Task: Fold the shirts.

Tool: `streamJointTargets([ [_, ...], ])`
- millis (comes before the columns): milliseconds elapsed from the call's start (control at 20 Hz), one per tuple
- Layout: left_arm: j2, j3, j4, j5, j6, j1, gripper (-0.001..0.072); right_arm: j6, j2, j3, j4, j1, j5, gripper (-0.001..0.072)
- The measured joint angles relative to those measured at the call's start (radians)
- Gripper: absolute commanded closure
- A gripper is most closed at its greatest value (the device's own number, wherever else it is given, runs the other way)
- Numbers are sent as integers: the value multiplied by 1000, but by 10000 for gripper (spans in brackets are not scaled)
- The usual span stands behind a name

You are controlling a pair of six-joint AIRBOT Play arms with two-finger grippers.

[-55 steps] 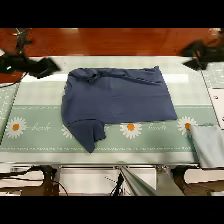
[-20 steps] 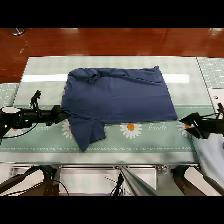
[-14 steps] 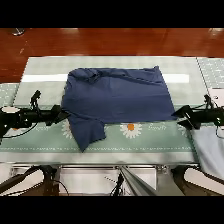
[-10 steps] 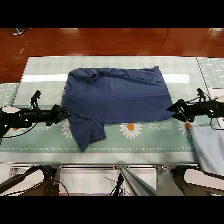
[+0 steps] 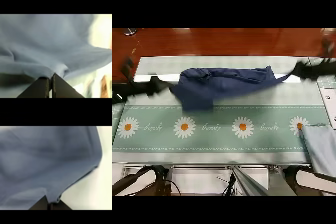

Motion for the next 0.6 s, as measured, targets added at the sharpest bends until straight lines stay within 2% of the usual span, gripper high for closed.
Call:
streamJointTargets([
  [200, 61, 443, 2, -26, -51, 10, 683, 30, 162, 344, -32, 32, 33, 687],
  [400, 152, 807, 204, -71, -147, 24, 683, 45, 399, 462, -89, 47, 63, 687],
  [600, 306, 951, 440, -122, -214, 27, 682, 65, 605, 493, -213, 51, 150, 687],
])
